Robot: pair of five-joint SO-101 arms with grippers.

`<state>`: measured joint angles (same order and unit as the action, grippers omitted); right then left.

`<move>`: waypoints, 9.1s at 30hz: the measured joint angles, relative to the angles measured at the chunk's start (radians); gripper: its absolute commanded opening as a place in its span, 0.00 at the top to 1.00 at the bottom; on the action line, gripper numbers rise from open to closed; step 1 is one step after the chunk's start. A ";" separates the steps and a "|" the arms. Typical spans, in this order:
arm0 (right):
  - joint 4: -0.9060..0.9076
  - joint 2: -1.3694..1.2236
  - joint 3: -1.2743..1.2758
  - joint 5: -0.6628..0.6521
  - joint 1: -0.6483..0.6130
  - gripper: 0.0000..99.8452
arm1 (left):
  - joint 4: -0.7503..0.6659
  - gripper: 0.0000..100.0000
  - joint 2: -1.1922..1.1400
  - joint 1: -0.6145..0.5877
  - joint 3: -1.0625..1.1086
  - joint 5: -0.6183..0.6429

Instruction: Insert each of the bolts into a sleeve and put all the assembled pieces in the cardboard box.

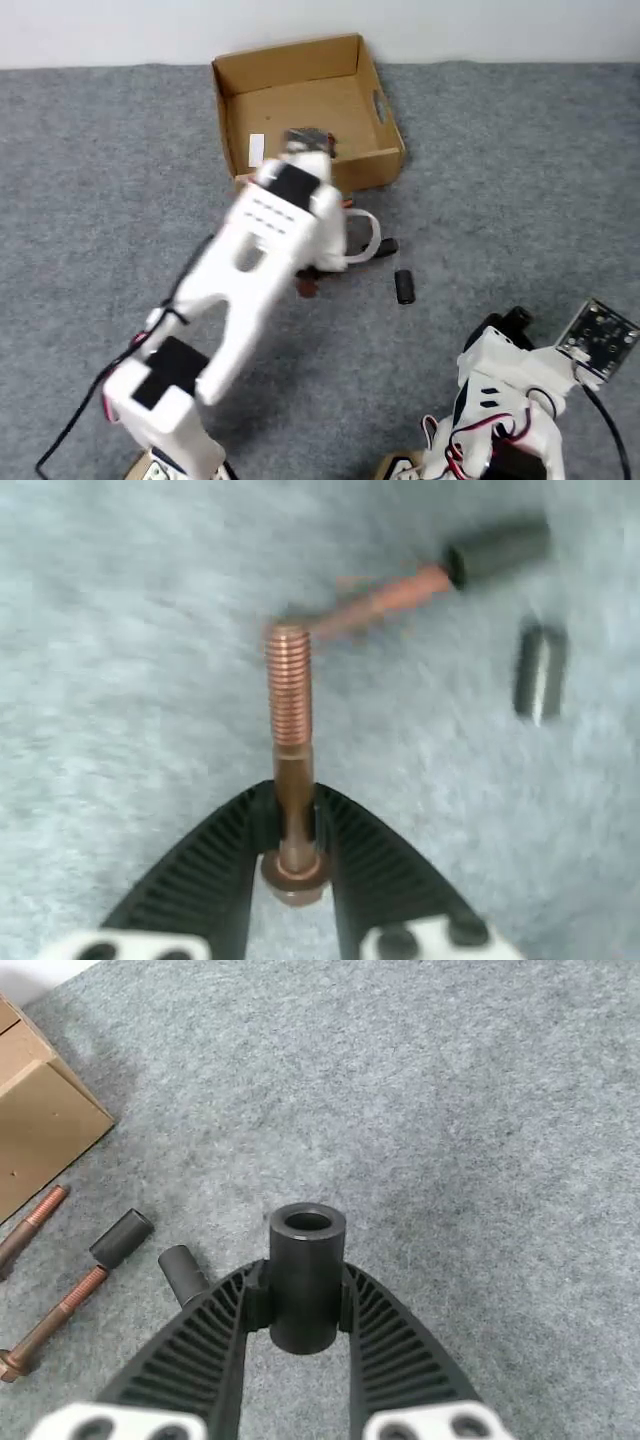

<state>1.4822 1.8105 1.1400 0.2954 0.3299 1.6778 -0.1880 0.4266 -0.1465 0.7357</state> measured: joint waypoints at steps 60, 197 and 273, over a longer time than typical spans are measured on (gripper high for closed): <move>0.000 0.000 0.000 0.000 0.000 0.99 | 0.044 0.96 -0.198 -0.686 -0.075 -1.218; -0.006 0.012 0.032 -0.040 -0.717 0.99 | -0.183 1.00 1.065 -0.368 0.612 -0.597; -0.298 -0.005 0.089 -0.244 -1.312 0.99 | -0.242 0.88 1.995 0.247 1.229 -0.137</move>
<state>1.1845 1.8059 1.2290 0.0514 -0.9820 1.4354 1.8067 0.6736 1.0825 0.5992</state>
